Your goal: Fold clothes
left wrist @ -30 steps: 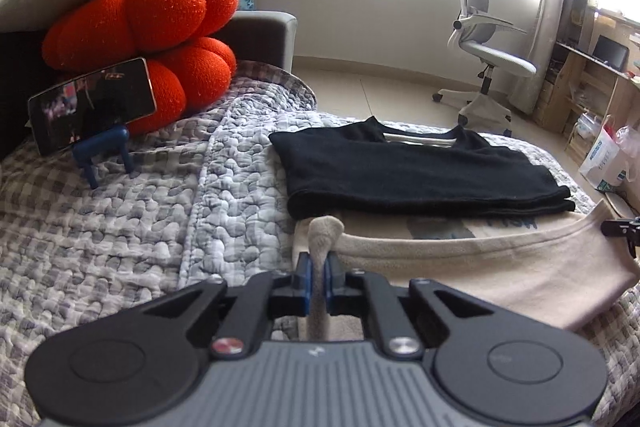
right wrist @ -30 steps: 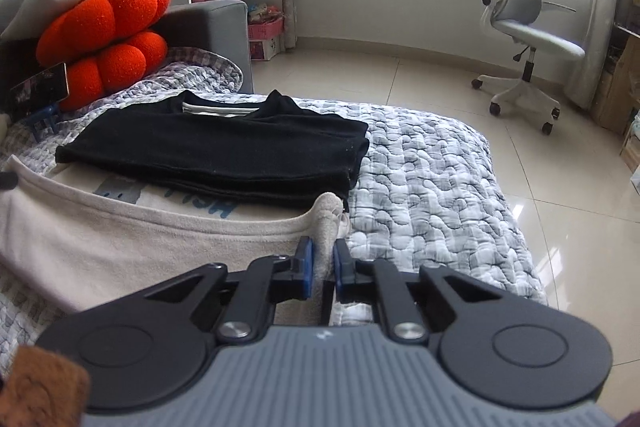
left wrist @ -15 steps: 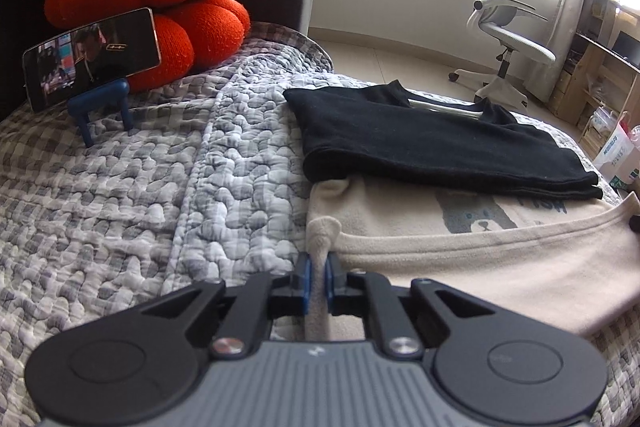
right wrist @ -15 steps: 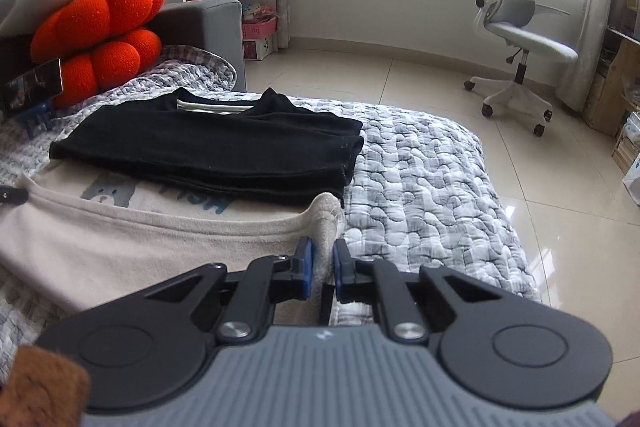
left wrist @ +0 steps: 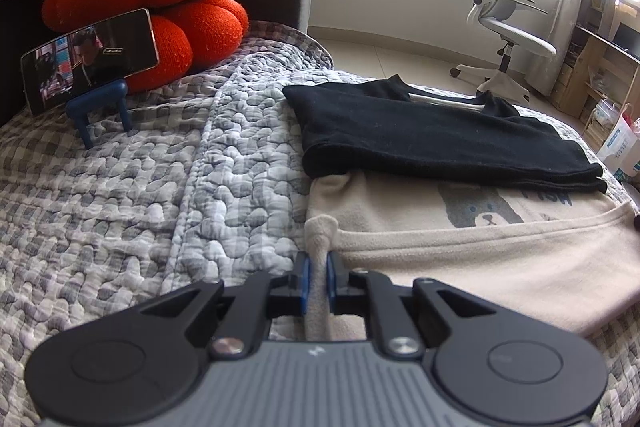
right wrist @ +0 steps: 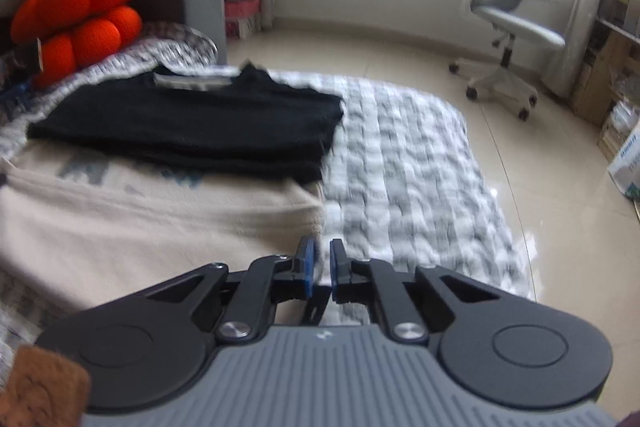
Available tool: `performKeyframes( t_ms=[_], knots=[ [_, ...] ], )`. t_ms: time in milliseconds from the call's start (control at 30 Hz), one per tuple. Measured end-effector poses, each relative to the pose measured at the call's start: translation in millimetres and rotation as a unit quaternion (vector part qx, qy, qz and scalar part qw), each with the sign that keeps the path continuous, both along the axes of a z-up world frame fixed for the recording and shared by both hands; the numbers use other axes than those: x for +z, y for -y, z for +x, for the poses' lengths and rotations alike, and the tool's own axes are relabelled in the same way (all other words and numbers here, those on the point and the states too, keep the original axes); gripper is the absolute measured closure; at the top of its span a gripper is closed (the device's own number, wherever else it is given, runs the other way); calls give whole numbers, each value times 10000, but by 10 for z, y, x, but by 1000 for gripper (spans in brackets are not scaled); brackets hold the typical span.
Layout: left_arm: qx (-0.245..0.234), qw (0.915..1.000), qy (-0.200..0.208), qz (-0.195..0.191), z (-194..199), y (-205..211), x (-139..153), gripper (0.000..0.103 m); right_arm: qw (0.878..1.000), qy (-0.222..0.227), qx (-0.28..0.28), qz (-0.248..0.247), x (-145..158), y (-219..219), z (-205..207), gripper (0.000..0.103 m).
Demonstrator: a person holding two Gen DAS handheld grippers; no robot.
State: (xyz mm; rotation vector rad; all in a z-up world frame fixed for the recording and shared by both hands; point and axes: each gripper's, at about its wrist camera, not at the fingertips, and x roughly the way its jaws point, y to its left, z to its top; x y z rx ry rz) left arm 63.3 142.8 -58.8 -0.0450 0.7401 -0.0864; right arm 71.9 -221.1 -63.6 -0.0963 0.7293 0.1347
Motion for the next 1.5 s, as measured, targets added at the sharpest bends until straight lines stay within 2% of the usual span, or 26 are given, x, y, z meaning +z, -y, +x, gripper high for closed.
performKeyframes(
  t_ms=[33,133,200,233,267,300,333,400,467,633,800,967,1100,1133,1200,1267,1400,1467,1500],
  knots=[
    [-4,10000,5,20,0,6,0,94,9999,0,69,100,0,6,-9,95],
    [1,10000,-3,-5,8,-4,7,93,9989,43,161,440,55,39,-29,83],
    [6,10000,-10,-26,14,-13,12,91,9979,46,139,633,83,66,-22,66],
    [8,10000,-13,-36,17,-17,14,91,9974,27,108,705,82,80,-9,64],
    [10,10000,-17,-47,20,-21,16,90,9976,-31,108,690,60,71,6,64],
    [12,10000,-20,-57,23,-25,19,91,9982,-74,116,583,31,43,14,69],
    [6,10000,-5,-31,17,-16,21,91,9987,-116,123,475,2,15,22,96],
    [-12,10000,39,47,-3,10,25,93,9994,-5,171,299,10,-22,-32,97],
    [-55,9999,63,112,-25,23,37,93,9990,55,172,400,99,16,-117,98],
    [-135,9998,79,153,-68,28,63,93,9962,-118,173,843,228,173,-287,98],
    [-145,9997,88,164,-89,38,54,93,9971,-300,96,689,72,125,-163,98],
    [-111,9998,90,170,-83,21,91,93,9973,-176,-23,719,73,151,-94,98],
    [-60,10000,2,14,-9,1,65,92,9968,-88,-230,760,14,173,-25,98],
    [-59,10000,-13,-32,-12,-9,63,90,9973,14,-180,714,22,153,-42,98],
    [-52,9999,-4,-90,-47,-36,72,74,9977,89,-96,669,32,129,-70,97],
    [0,9999,49,-121,-114,-81,102,69,9965,101,-16,828,43,154,-89,92],
    [-16,9993,109,-347,-136,-137,137,62,9946,-14,-18,1042,43,202,-43,74],
    [-22,9993,102,-346,-69,-110,109,61,9952,-62,-114,966,-11,190,13,72],
    [-32,9993,92,-372,-28,-95,84,62,9956,-26,-78,934,-2,170,0,76]
  ],
)
